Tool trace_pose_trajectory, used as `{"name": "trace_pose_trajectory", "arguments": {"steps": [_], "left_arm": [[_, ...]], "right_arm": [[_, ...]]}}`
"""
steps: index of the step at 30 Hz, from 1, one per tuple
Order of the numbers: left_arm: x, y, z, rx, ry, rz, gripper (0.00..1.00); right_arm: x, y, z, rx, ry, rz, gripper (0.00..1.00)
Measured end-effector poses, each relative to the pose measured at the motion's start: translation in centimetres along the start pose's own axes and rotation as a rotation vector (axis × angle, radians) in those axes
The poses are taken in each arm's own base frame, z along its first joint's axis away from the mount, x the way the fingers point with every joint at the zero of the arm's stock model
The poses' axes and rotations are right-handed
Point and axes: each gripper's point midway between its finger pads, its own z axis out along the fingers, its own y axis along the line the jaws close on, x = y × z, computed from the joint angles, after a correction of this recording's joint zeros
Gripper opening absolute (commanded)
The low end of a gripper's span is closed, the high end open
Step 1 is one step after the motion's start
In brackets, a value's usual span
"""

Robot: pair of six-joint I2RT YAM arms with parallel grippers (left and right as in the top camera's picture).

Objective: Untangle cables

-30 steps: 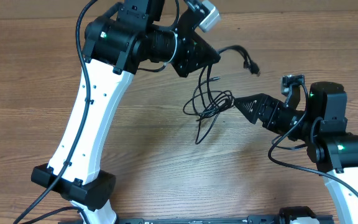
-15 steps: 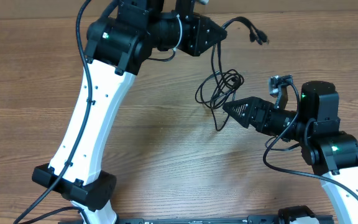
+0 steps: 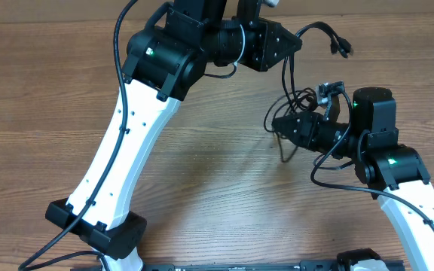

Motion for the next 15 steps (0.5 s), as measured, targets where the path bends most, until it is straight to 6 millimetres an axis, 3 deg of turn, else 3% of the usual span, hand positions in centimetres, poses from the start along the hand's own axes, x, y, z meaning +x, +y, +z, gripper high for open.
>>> {"name": "trace_pose_trajectory", "arguments": {"steps": [3,6,12,15], "left_arm": [[-0.1,0.9,0.0,-0.049,-0.009,-0.009,0.04],[0.4,3.0,-0.4,-0.162,-0.006,-0.044,0.04],[3.2,8.6,-2.7,-0.457,0.057,-0.147,0.07],[4.9,11.0,-4.5,-0.615,0.104,-0.183,0.08]], "right_arm": [[0.1,0.0,0.0,0.001,0.003,0.012,0.04],[0.1,0.0,0.0,-0.001,0.004,0.013,0.04],[0.0,1.2,0.0,-0.061,0.011,-0.014,0.04],[-0.4,2.9,-0.2,-0.143,0.007,-0.064,0.04]]}}
